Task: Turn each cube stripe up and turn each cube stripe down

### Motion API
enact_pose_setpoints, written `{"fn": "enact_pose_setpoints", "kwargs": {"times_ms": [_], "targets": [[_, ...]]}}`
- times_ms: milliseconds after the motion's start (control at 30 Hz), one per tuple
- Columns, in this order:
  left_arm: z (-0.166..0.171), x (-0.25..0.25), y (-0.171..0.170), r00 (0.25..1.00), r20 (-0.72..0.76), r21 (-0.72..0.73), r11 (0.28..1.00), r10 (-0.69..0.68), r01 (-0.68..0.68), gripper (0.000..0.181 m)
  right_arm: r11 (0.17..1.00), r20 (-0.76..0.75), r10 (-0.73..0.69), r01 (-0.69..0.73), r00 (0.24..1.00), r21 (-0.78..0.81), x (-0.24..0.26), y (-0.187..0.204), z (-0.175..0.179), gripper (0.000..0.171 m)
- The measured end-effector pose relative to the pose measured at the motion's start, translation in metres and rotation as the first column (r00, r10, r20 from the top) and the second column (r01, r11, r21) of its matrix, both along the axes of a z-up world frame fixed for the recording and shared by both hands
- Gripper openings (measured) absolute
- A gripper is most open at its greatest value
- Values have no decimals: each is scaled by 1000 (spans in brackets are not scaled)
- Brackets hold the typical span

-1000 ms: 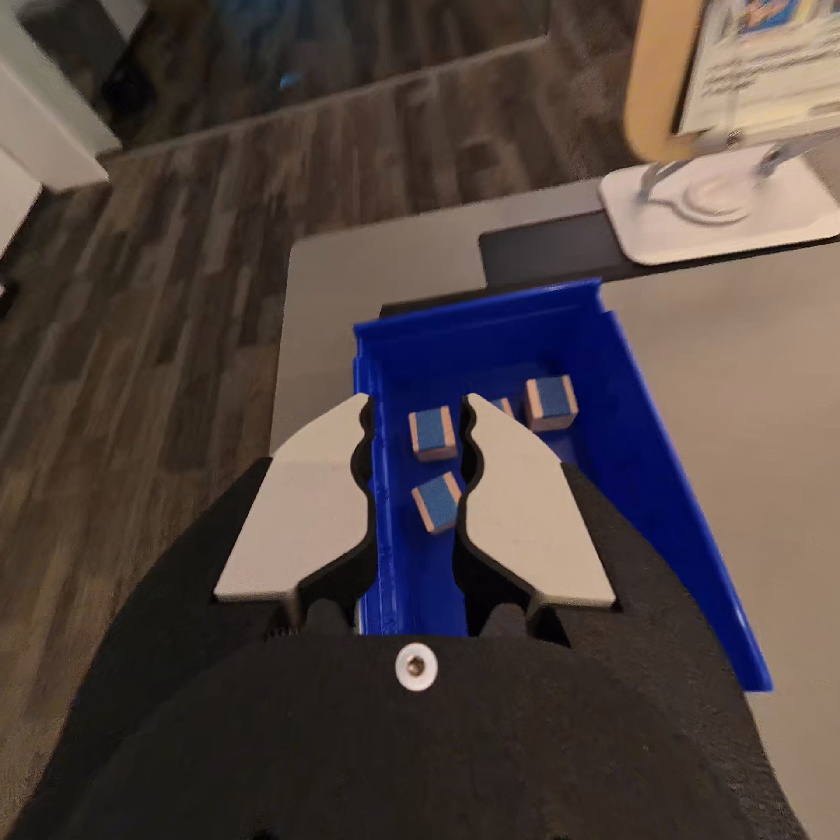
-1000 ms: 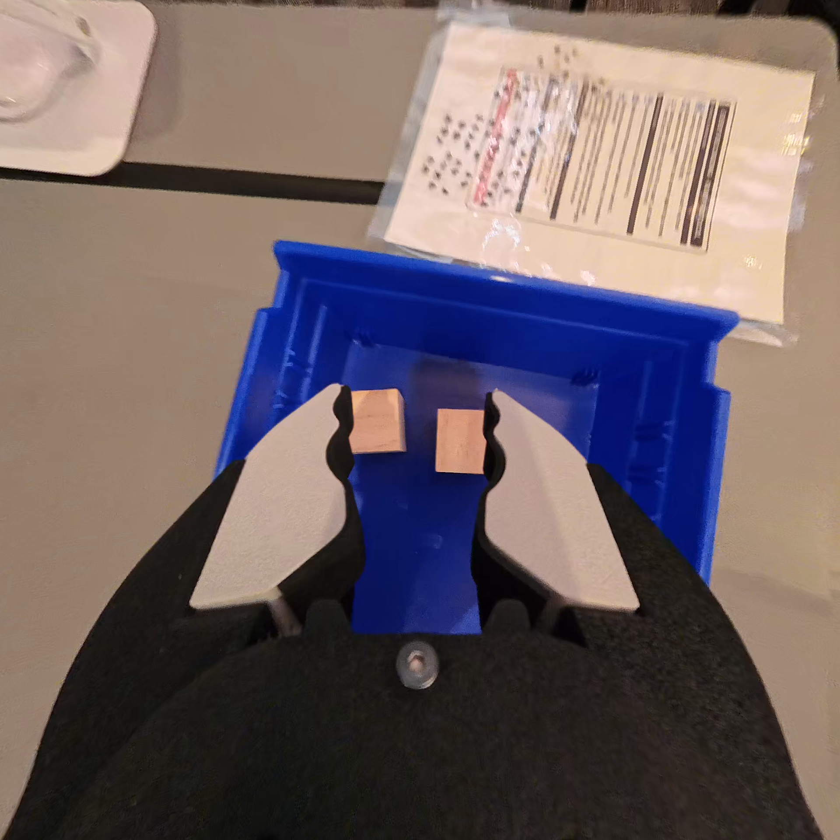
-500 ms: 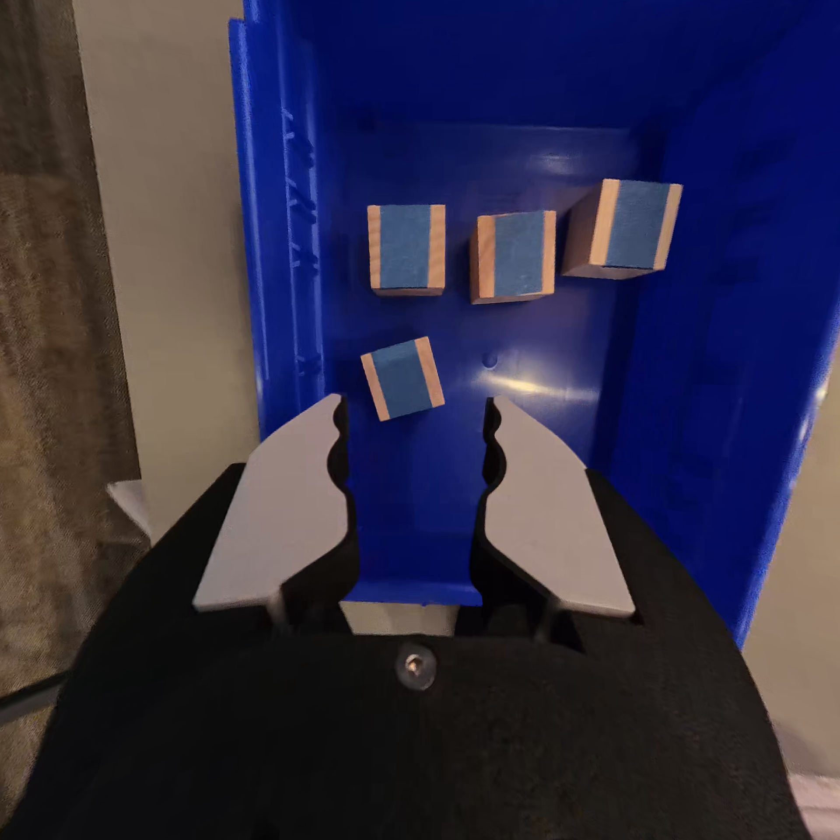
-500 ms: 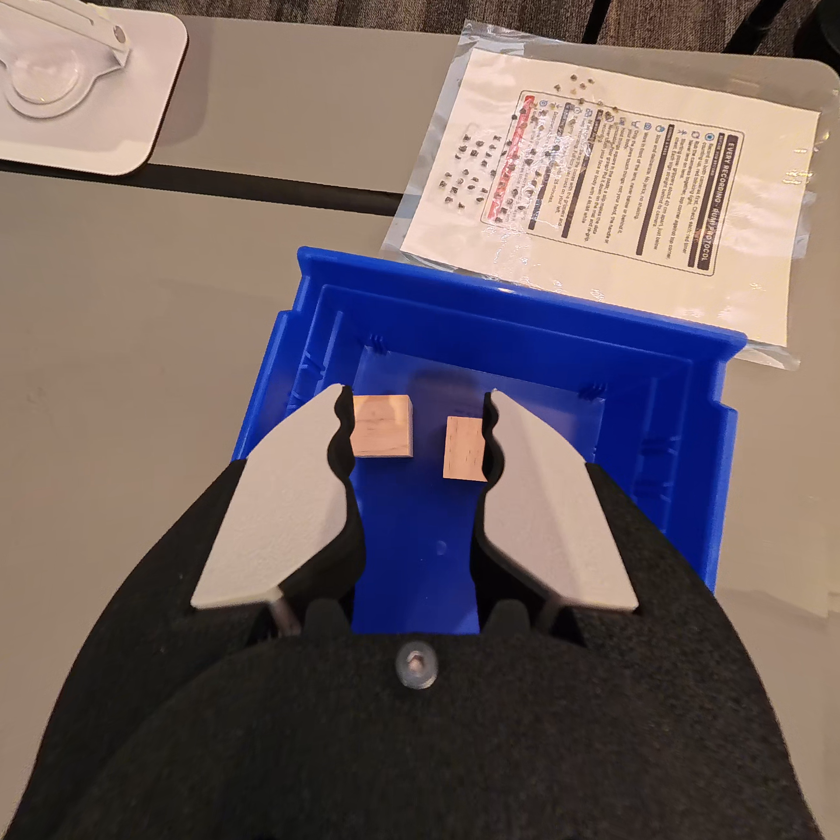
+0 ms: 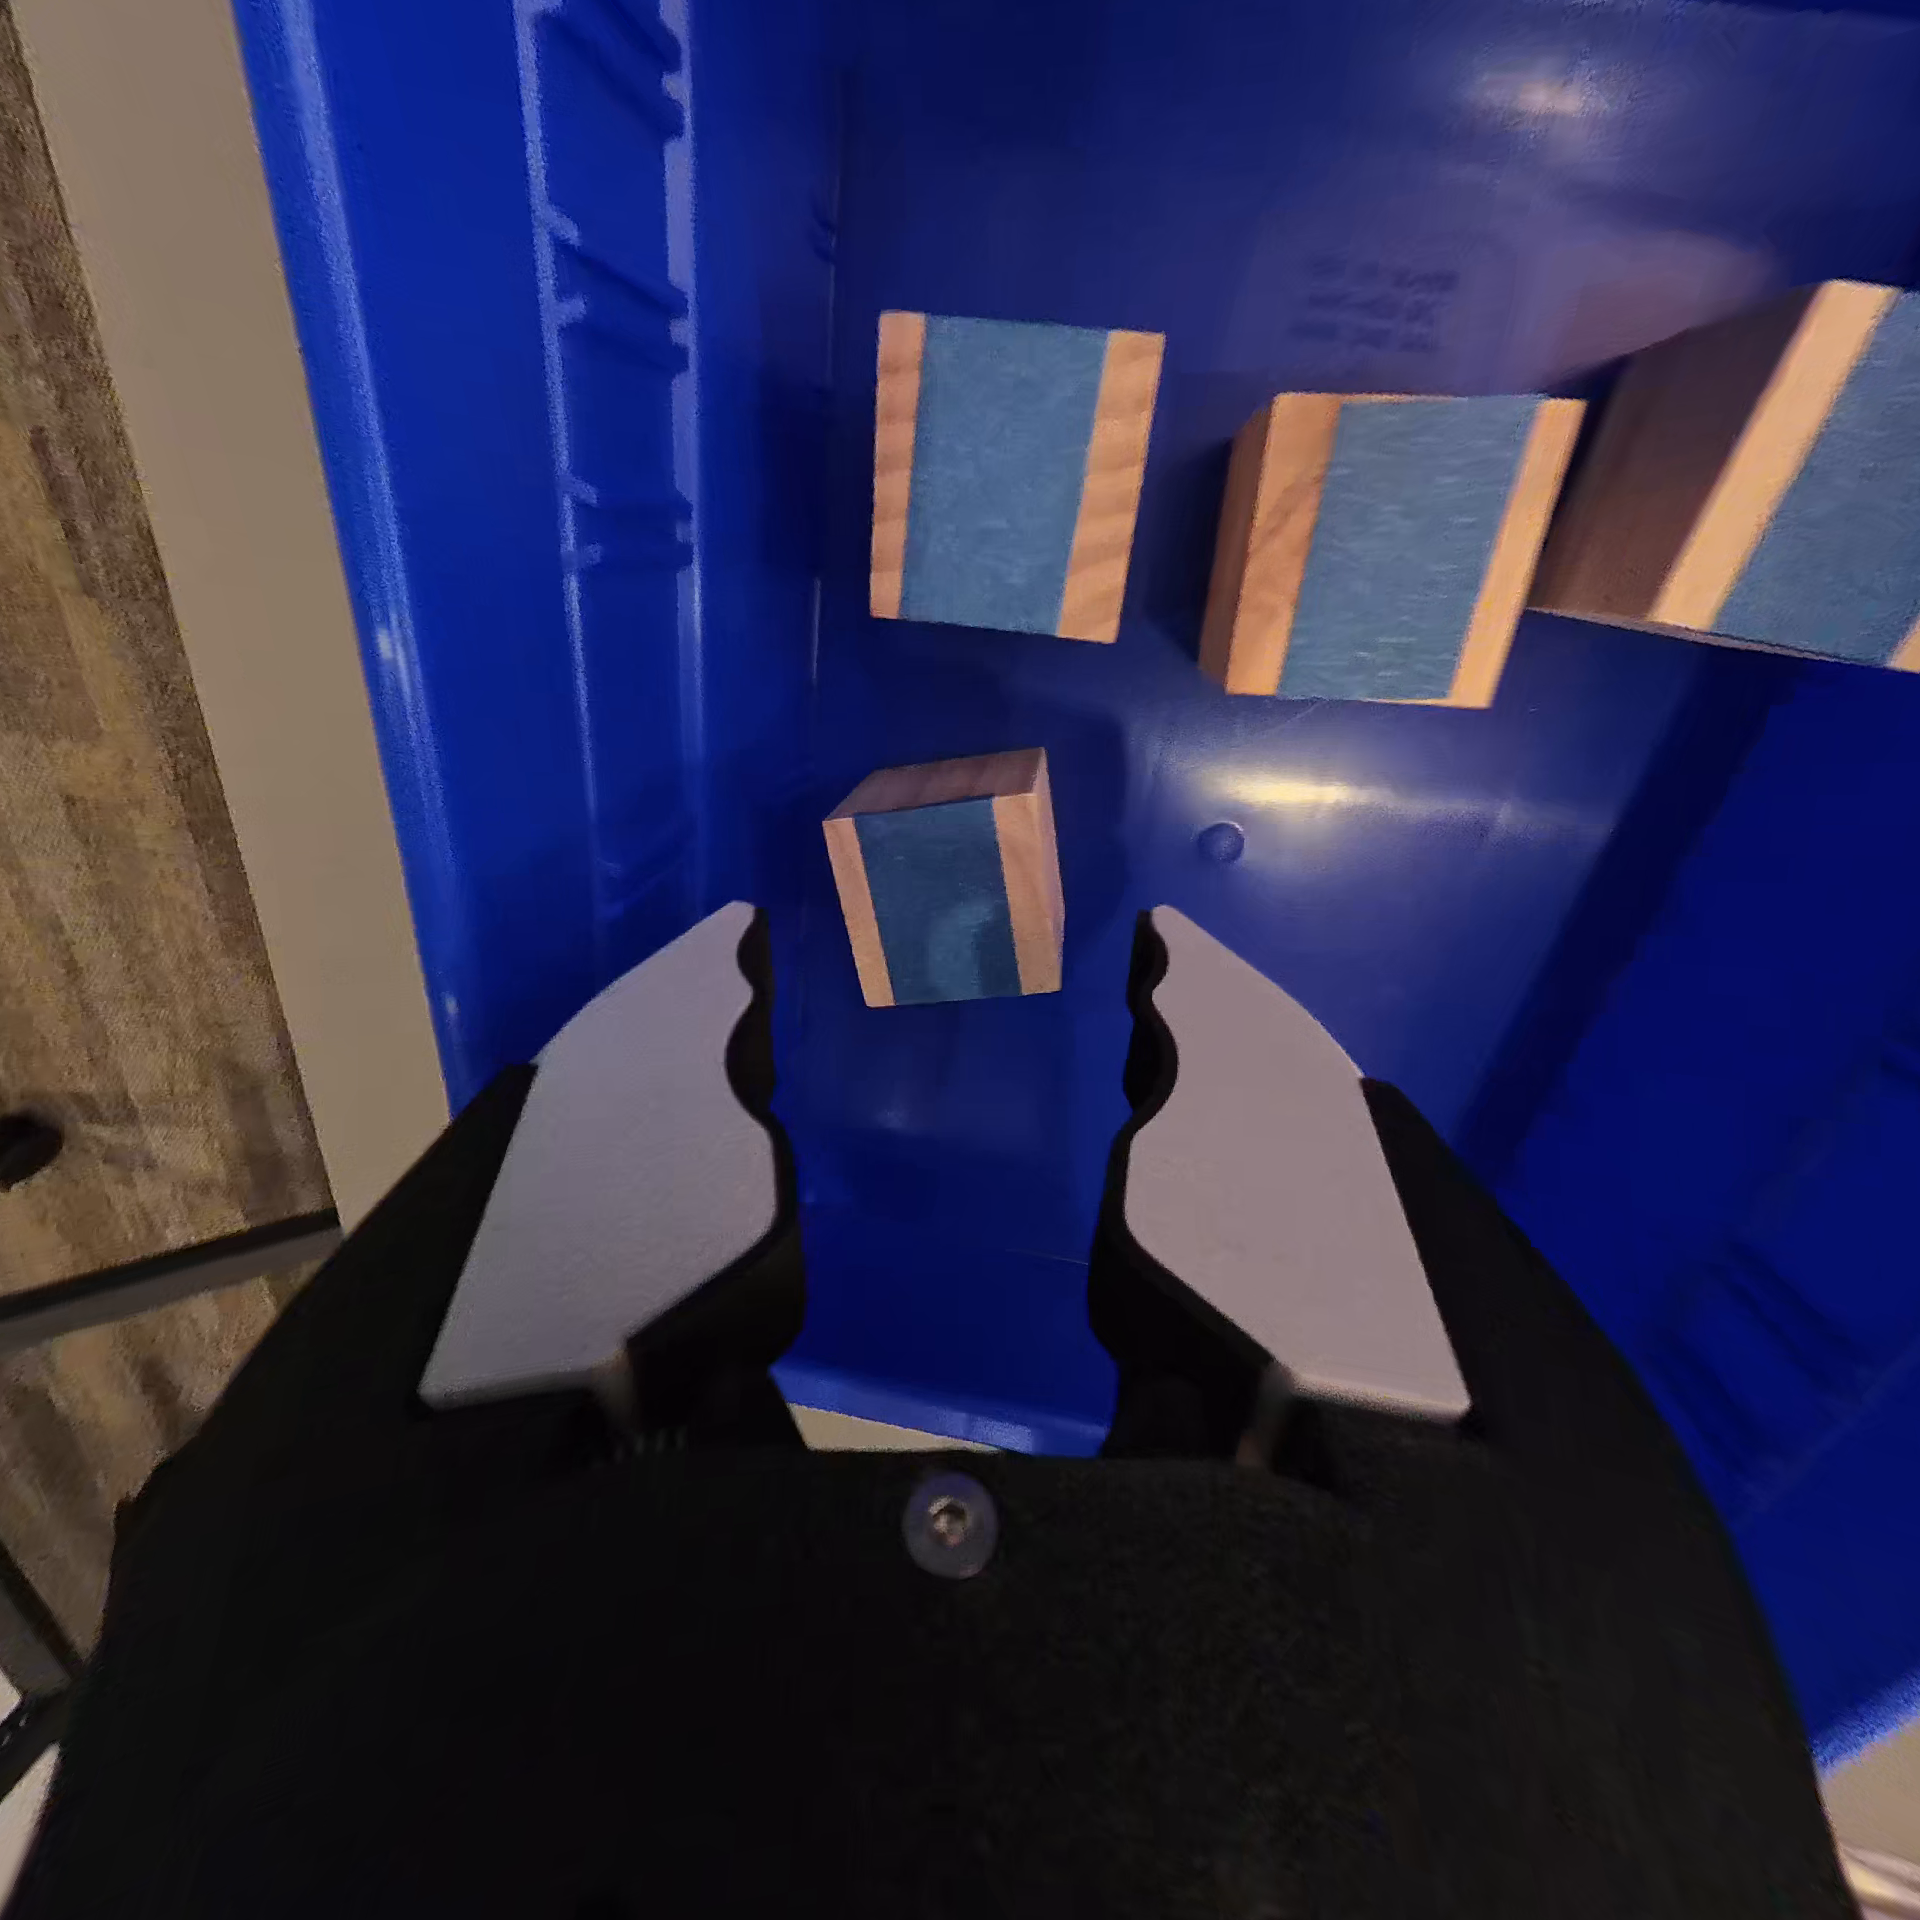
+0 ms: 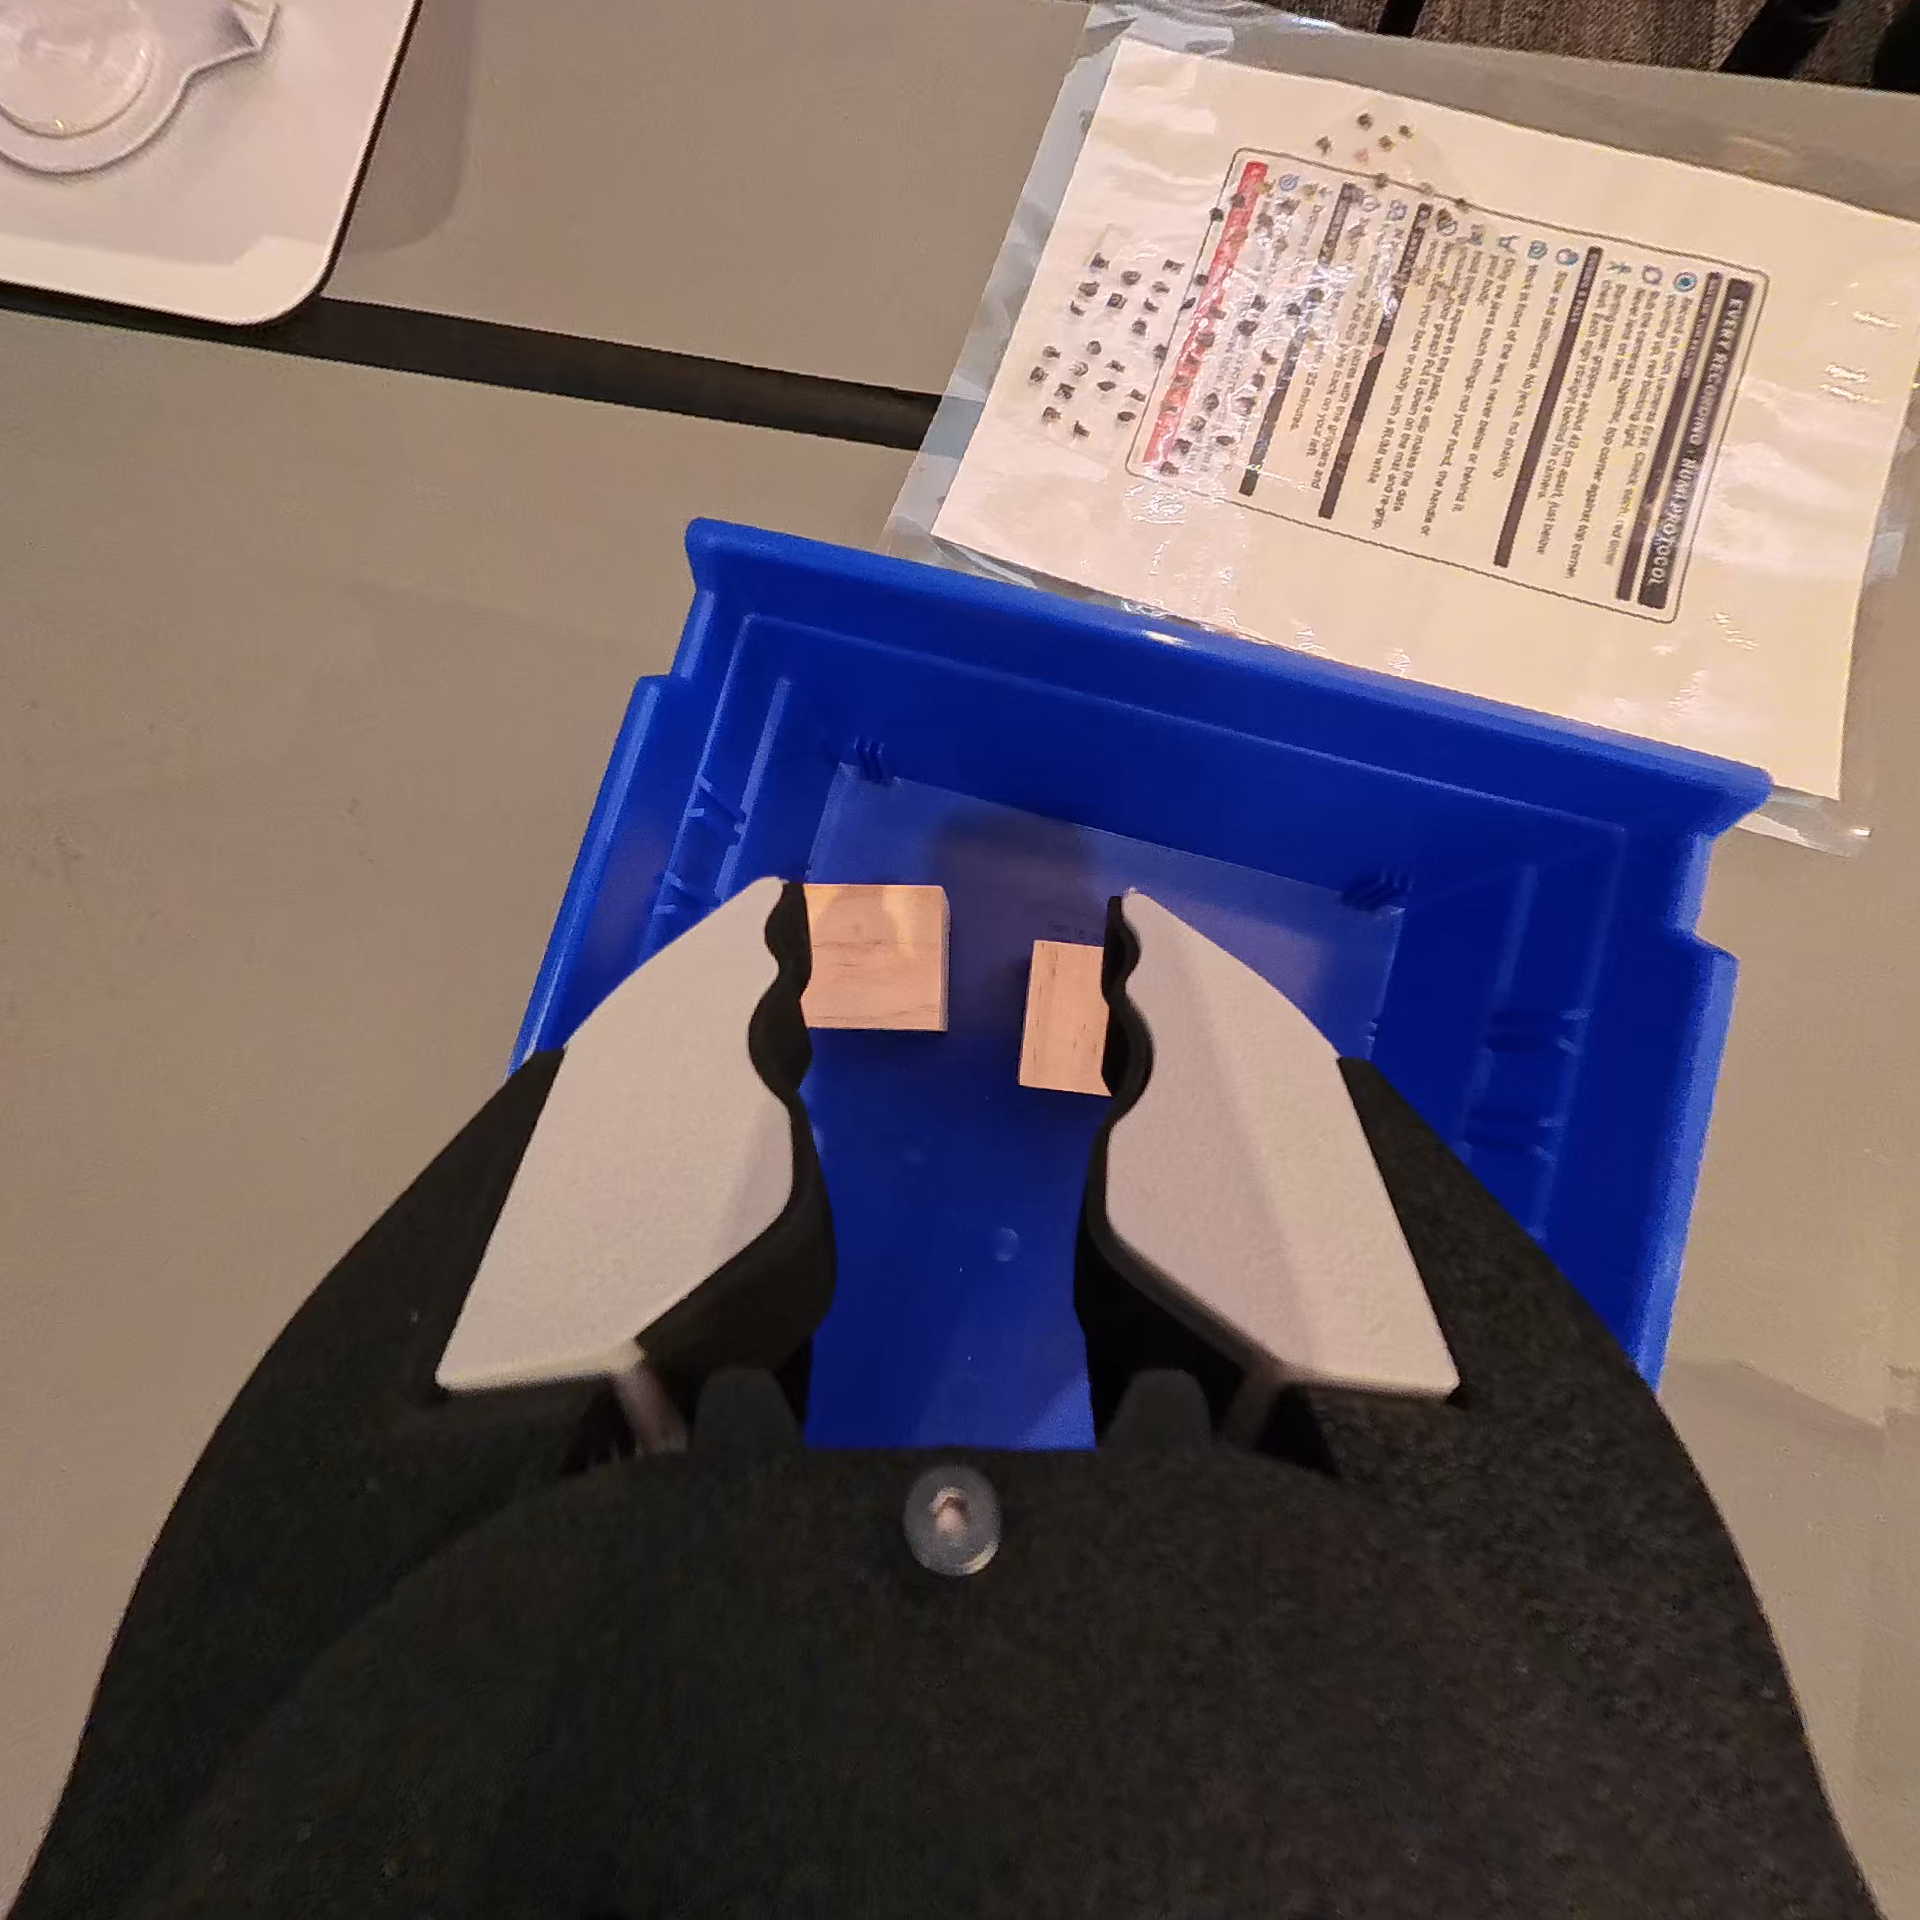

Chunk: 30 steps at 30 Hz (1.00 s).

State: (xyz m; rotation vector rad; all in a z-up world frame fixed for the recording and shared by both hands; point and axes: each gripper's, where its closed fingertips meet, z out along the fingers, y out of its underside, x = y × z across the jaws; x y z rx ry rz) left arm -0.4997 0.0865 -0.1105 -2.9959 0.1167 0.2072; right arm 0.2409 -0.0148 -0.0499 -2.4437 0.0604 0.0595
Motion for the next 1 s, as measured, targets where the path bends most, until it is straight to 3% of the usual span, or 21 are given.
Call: {"fn": "enact_pose_setpoints", "kwargs": {"times_ms": [100,300,500,667,867,1000], "targets": [[-9,0,0,998,26,-31,998,49,-48,72,1000,15,10,-9,1000,-20,-1,-1,-3,54],[-22,0,1,996,57,-73,995,66,-61,63,999,15,15,-14,1000,-33,-2,0,-7,54],[-30,-3,1,999,10,-105,994,36,-34,47,999,17,21,-20,1000,-42,-2,0,-8,53],[-29,2,-2,999,33,-126,992,-4,8,47,998,25,31,-30,999,-47,-4,0,-8,52],[0,29,-8,983,155,-56,992,-102,112,46,998,51,52,-50,997,-42,-11,0,-2,51],[54,76,-12,885,363,167,954,-293,248,46,993,18,118,-119,993,23,-30,5,12,46]]}}
